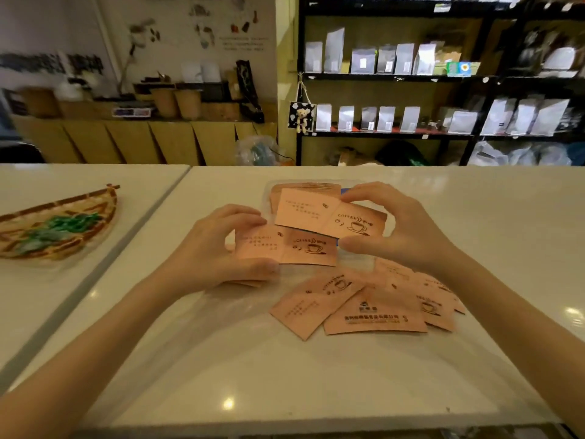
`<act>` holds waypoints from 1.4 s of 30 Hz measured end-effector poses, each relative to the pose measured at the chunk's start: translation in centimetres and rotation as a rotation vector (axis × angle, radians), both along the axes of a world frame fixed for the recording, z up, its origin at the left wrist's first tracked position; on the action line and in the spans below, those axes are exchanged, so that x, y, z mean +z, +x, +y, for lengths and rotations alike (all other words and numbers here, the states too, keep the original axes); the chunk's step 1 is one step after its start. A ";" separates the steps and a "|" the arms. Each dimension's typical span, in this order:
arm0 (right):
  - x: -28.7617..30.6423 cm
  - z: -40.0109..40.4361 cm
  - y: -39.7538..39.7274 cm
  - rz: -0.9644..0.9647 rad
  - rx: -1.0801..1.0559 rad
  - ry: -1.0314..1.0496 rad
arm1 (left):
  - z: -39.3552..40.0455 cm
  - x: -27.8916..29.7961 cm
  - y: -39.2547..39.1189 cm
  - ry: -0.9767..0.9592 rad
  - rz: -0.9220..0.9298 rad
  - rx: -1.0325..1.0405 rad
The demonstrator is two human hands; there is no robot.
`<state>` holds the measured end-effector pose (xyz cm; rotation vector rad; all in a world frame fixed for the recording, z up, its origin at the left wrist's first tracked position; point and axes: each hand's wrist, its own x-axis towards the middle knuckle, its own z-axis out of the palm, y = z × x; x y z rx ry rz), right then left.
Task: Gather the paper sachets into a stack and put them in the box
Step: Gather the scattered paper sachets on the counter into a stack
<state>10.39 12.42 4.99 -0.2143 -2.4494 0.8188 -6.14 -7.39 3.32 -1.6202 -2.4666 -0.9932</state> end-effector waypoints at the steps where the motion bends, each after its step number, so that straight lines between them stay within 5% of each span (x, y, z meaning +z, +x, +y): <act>1: -0.1 -0.5 -1.0 0.010 0.036 0.022 | -0.5 -0.2 -0.3 -0.009 0.005 0.028; 11: -2.5 -4.4 -7.9 -0.067 0.085 0.228 | -4.3 -2.1 -3.8 -0.094 -0.139 0.305; 22: -5.1 -5.1 -8.9 -0.265 0.090 0.441 | -4.0 -3.3 -3.8 -0.245 -0.256 0.338; 28: -5.4 -4.5 -8.3 -0.271 0.109 0.523 | -2.9 -2.6 -2.4 -0.218 -0.107 0.239; 38: -2.9 -1.3 -0.6 -0.082 0.070 0.282 | 1.5 -2.0 4.5 -0.280 0.304 -0.014; 42: -3.7 0.2 3.0 -0.250 0.012 0.350 | 2.1 -2.8 6.2 -0.380 0.338 -0.062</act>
